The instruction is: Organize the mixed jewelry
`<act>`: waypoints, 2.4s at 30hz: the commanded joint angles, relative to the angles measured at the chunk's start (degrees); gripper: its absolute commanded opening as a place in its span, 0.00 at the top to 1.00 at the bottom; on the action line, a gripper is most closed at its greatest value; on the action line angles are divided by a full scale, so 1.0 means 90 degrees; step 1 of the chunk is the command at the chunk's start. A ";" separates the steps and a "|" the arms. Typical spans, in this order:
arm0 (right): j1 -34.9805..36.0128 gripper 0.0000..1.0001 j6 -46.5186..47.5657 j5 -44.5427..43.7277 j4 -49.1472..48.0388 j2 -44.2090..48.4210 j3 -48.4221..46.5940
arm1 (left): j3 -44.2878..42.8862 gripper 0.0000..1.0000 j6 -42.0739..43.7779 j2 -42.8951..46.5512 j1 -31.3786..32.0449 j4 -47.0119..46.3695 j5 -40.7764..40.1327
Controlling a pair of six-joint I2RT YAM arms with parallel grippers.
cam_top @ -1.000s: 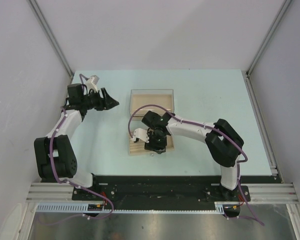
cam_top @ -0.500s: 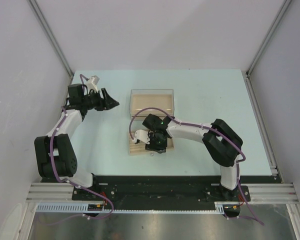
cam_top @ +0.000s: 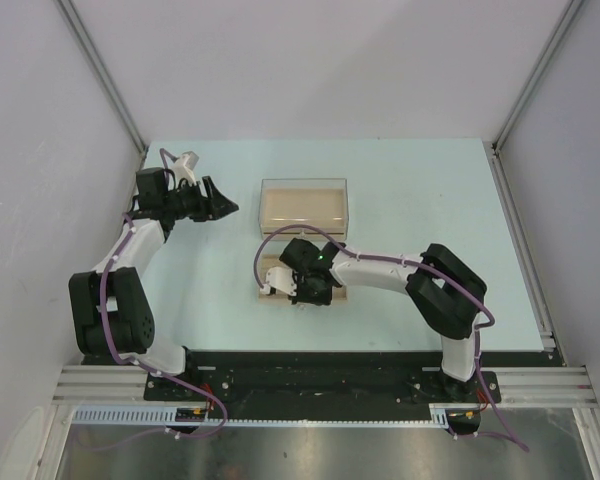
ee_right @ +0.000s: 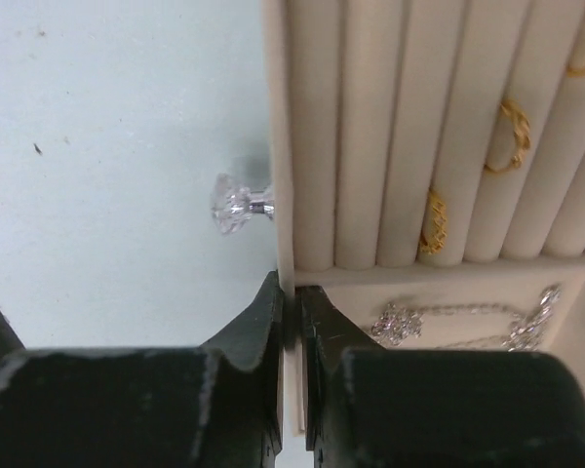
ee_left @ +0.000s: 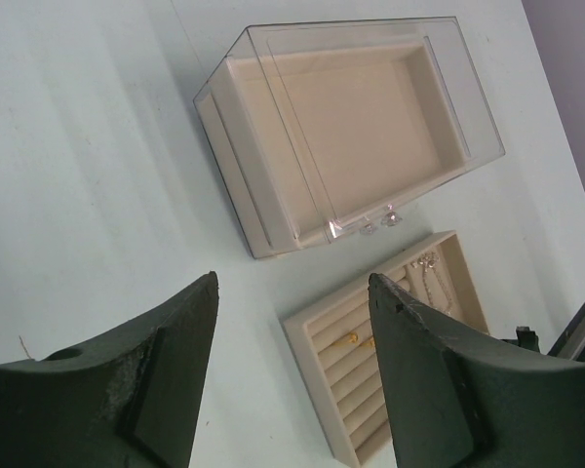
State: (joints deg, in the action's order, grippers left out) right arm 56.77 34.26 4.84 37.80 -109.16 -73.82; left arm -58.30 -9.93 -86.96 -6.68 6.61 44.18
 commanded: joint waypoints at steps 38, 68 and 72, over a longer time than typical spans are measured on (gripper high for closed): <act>0.0343 1.00 0.0226 -0.1017 0.0175 0.1133 -0.0332 | -0.0778 0.32 -0.0146 -0.0250 -0.0059 0.0037 0.0208; -0.0166 1.00 0.0529 -0.0831 0.0087 0.0762 -0.0870 | -0.0797 0.32 -0.0107 -0.0357 -0.0059 -0.0002 0.0208; -0.0185 1.00 0.0549 -0.0821 0.0097 0.0694 -0.0918 | -0.0934 0.32 -0.0292 -0.0465 -0.0040 -0.0197 0.0169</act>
State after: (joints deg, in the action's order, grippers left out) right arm 55.51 38.15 -2.50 39.48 -102.35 -79.09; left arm -63.33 -10.68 -90.26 -6.79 6.96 44.18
